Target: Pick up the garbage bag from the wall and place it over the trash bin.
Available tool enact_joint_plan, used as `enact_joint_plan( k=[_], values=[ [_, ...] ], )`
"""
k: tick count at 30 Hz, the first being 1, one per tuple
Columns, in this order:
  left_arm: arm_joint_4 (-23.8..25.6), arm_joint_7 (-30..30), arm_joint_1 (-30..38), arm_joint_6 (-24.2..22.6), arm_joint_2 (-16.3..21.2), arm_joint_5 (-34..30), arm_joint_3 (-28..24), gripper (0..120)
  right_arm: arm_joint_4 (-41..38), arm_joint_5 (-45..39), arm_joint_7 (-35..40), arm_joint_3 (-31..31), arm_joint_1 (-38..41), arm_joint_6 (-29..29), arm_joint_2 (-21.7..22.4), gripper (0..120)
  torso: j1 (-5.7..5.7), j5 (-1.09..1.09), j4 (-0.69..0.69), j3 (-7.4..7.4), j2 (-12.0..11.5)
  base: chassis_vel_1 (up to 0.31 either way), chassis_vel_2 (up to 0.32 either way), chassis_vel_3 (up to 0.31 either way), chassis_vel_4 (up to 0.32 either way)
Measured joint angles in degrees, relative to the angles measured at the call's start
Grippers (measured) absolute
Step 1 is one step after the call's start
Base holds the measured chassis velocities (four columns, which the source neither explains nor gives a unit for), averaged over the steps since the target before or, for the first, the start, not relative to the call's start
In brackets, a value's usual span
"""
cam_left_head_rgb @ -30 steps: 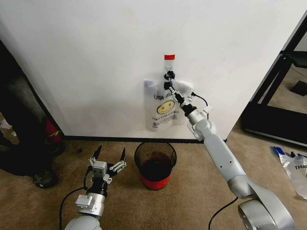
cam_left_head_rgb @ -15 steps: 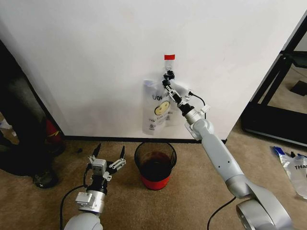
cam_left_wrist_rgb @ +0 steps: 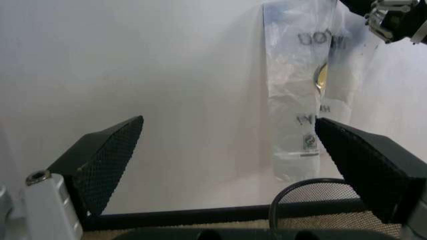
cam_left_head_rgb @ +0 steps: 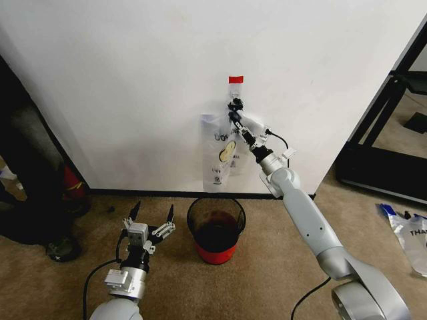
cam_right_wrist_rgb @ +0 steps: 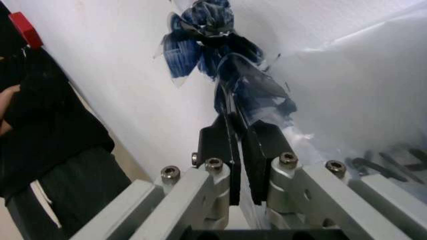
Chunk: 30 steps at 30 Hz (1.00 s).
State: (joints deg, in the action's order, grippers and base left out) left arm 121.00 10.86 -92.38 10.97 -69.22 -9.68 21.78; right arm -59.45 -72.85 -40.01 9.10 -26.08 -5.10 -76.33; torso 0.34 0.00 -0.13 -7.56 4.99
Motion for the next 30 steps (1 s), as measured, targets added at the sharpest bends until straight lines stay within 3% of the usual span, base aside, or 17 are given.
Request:
enact_joint_plan(
  k=[3, 30],
  values=[
    [0.00, 0.00, -0.03, 0.10, -0.03, 0.02, -0.06, 100, -0.07, 0.06, 0.18, 0.00, -0.23, 0.08, 0.17, 0, 0.00, 0.00, 0.00, 0.00, 0.00, 0.000, 0.000, 0.000, 0.000],
    [-0.46, 0.05, 0.15, 0.40, -0.32, 0.40, -1.17, 100, -10.29, 2.14, 2.07, -0.62, -6.57, 1.67, 3.55, 0, 0.00, 0.00, 0.00, 0.00, 0.00, 0.000, 0.000, 0.000, 0.000]
  ],
)
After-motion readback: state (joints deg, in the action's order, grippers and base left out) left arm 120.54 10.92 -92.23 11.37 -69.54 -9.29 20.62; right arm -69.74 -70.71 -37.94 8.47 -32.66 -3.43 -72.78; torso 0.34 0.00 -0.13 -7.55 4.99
